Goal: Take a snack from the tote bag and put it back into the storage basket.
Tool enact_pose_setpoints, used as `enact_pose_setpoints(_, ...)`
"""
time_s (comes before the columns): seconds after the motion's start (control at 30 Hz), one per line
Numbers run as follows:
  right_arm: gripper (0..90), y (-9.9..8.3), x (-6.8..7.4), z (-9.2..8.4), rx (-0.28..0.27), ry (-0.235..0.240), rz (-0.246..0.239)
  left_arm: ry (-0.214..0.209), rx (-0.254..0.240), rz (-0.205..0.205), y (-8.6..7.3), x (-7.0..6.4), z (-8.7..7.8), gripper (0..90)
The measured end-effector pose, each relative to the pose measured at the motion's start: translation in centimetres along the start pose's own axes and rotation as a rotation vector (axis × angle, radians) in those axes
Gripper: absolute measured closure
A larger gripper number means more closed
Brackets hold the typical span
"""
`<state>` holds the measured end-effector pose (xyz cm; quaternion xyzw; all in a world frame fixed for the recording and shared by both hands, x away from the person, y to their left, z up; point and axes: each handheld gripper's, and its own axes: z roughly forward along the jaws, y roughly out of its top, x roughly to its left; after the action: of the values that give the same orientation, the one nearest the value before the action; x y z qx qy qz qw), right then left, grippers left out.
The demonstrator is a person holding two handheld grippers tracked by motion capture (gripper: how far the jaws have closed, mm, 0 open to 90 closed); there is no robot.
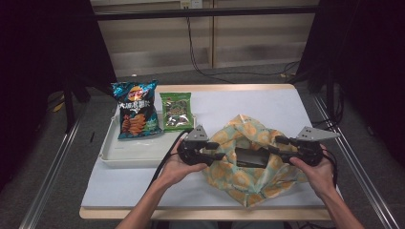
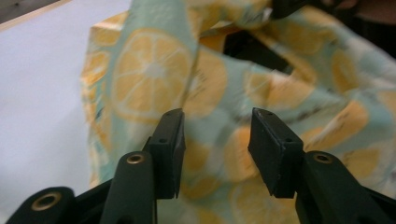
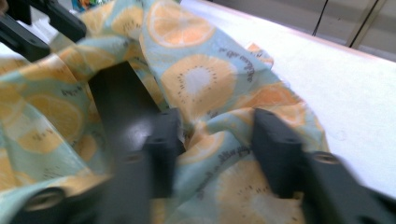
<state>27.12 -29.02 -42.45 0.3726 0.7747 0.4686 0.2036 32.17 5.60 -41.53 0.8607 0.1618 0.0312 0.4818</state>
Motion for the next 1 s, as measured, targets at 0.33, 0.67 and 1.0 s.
enact_pose_setpoints(0.33, 86.8, -0.5, 0.0, 1.2, 0.006, 0.009, -0.003, 0.057, 0.064, 0.039, -0.1, -1.0, 2.3, 47.8)
enact_pose_setpoints(0.67, 86.7, -1.0, -0.3, 1.4, 0.009, 0.013, 0.012, 0.068, 0.093, 0.007, -1.5, 0.9, 1.6, 90.0)
enact_pose_setpoints(1.0, 82.9, -1.4, -0.3, 1.3, 0.013, 0.020, 0.015, 0.152, 0.169, -0.028, -3.3, 2.4, -0.1, 90.0)
